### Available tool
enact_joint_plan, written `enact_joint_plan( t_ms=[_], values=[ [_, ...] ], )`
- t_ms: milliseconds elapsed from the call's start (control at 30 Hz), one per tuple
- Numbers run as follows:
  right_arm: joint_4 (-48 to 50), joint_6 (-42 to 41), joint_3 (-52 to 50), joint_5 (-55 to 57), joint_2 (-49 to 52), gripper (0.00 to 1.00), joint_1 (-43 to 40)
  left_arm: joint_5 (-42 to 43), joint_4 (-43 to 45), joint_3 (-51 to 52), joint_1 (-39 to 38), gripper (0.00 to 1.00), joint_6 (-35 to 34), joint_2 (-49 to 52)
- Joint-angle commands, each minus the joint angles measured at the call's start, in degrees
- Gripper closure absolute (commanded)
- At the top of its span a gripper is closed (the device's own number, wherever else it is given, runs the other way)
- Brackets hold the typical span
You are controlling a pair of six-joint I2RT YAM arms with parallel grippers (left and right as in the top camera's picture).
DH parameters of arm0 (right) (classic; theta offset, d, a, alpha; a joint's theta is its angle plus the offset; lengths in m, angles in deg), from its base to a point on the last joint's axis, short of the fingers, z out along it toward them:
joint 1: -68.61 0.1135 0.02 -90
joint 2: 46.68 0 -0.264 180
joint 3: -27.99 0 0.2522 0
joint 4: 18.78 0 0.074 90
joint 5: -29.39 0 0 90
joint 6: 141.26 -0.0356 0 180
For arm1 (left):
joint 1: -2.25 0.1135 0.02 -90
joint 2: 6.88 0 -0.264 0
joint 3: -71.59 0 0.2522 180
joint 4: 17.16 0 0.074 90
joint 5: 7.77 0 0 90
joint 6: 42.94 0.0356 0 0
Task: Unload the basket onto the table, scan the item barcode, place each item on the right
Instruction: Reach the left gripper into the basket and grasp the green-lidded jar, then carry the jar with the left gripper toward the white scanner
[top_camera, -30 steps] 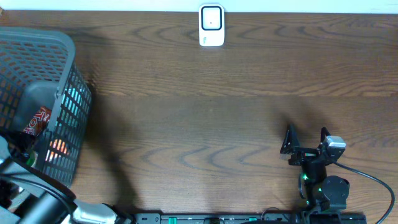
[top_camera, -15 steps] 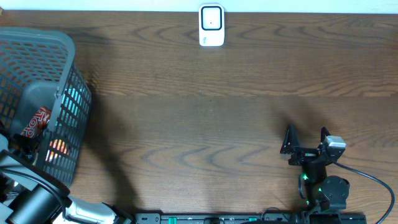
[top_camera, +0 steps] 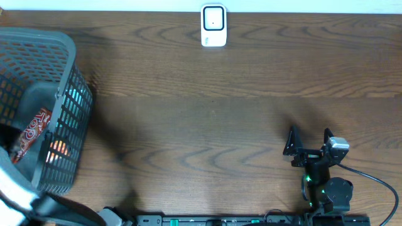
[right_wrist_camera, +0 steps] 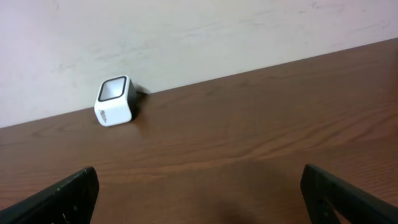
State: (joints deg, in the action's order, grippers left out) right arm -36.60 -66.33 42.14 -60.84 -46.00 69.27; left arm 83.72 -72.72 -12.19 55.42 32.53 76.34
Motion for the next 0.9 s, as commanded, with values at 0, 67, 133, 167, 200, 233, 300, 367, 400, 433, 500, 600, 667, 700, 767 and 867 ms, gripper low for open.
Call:
enact_joint_plan(
  t_ms=[0, 67, 133, 167, 200, 233, 300, 367, 400, 433, 500, 600, 667, 700, 767, 867],
  values=[
    [-0.3, -0.5, -0.1, 0.2, -0.3, 0.01, 0.5, 15.7, 3.0, -2.3, 0.1, 0.34, -3.7, -7.5],
    [-0.3, -0.5, -0.1, 0.2, -0.3, 0.01, 0.5, 26.2, 6.7, -2.3, -0.3, 0.34, -6.1, -11.0],
    [-0.3, -0.5, -0.1, 0.2, -0.3, 0.01, 0.5, 35.6, 11.1, -2.3, -1.7, 0.34, -9.7, -13.9],
    [-0.3, -0.5, -0.1, 0.2, -0.3, 0.01, 0.5, 40.8, 14.6, -2.3, -4.2, 0.34, -13.0, -15.7],
    [-0.3, -0.5, -0.1, 0.2, -0.3, 0.01, 0.5, 42.8, 16.2, -2.3, -6.6, 0.34, -14.6, -16.5],
    [-0.3, -0.5, -0.1, 0.2, -0.3, 0.01, 0.5, 43.6, 17.2, -2.3, -9.1, 0.34, -15.2, -16.9],
    [-0.3, -0.5, -0.1, 0.2, -0.3, 0.01, 0.5, 43.6, 18.2, -2.3, -15.8, 0.34, -15.3, -17.1],
    [-0.3, -0.5, -0.1, 0.2, -0.3, 0.01, 0.5, 41.3, 18.2, -2.3, -23.9, 0.33, -14.6, -16.1],
    [-0.3, -0.5, -0.1, 0.2, -0.3, 0.01, 0.5, 39.8, 18.2, -2.3, -27.7, 0.34, -13.7, -15.4],
    [-0.3, -0.5, -0.1, 0.2, -0.3, 0.01, 0.5, 37.9, 18.1, -2.3, -32.2, 0.34, -12.6, -14.3],
    [-0.3, -0.5, -0.1, 0.2, -0.3, 0.01, 0.5, 34.7, 18.1, -2.3, -40.4, 0.34, -9.3, -11.5],
    [-0.3, -0.5, -0.1, 0.2, -0.3, 0.01, 0.5, 31.1, 18.0, -2.3, -50.4, 0.33, -2.0, -6.4],
    [-0.3, -0.5, -0.1, 0.2, -0.3, 0.01, 0.5, 29.0, 17.4, -2.3, -55.4, 0.33, 1.3, -2.6],
    [-0.3, -0.5, -0.1, 0.2, -0.3, 0.01, 0.5, 28.6, 16.7, -2.3, -57.4, 0.33, 2.4, -0.7],
    [-0.3, -0.5, -0.1, 0.2, -0.3, 0.01, 0.5, 28.6, 15.3, -2.3, -60.8, 0.33, 5.7, 3.5],
    [-0.3, -0.5, -0.1, 0.2, -0.3, 0.01, 0.5, 28.7, 12.8, -2.3, -64.2, 0.33, 13.3, 9.1]
  ],
)
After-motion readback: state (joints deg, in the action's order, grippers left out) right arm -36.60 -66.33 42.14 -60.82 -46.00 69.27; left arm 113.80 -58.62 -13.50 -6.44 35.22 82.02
